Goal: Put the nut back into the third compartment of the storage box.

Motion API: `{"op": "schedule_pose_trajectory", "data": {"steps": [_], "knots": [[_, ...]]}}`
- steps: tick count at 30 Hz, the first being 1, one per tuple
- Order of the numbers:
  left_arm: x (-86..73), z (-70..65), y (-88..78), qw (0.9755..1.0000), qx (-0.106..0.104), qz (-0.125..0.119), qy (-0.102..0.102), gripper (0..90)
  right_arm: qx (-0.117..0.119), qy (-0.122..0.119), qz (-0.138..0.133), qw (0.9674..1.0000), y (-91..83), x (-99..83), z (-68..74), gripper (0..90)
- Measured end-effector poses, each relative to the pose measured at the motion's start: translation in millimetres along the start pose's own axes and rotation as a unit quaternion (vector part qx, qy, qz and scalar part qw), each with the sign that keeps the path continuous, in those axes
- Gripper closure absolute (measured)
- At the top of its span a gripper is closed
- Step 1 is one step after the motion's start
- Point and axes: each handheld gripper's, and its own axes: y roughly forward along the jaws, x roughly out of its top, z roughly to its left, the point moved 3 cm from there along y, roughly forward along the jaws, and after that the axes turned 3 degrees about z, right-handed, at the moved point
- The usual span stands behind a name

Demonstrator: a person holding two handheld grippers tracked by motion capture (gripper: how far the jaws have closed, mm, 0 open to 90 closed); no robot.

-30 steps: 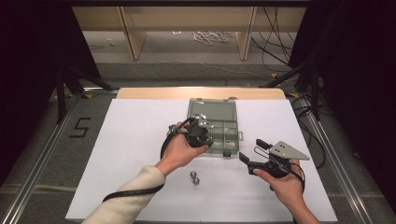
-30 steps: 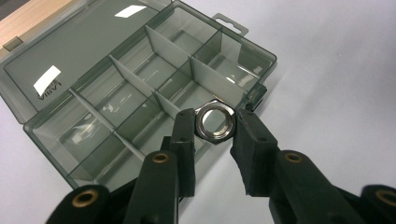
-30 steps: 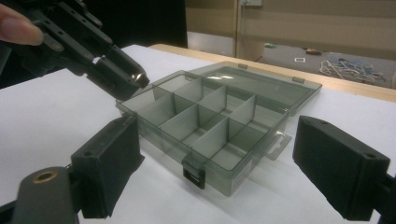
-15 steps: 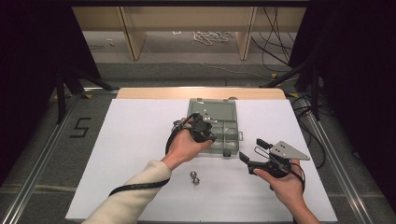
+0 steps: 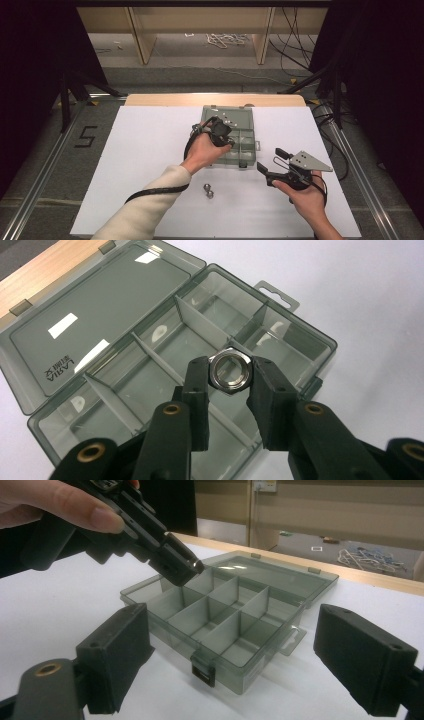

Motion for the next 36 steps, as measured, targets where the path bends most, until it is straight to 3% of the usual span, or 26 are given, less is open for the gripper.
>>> {"op": "schedule_pose_trajectory", "data": {"steps": [16,25,36], "knots": [[8.0,7.0,23.8,0.9998,0.013,0.012,0.004,70.0,0.004,0.004,0.0,1.0,-0.9,-0.2,-0.4,15.8],[10.5,13.9,30.7,0.9994,0.027,0.019,-0.005,70.0,0.003,0.007,-0.012,0.9999,-0.5,1.3,-1.9,15.8],[20.0,17.9,38.9,0.999,0.04,0.018,0.005,70.0,0.001,0.005,-0.004,1.0,-1.5,0.7,-2.0,15.8]]}}
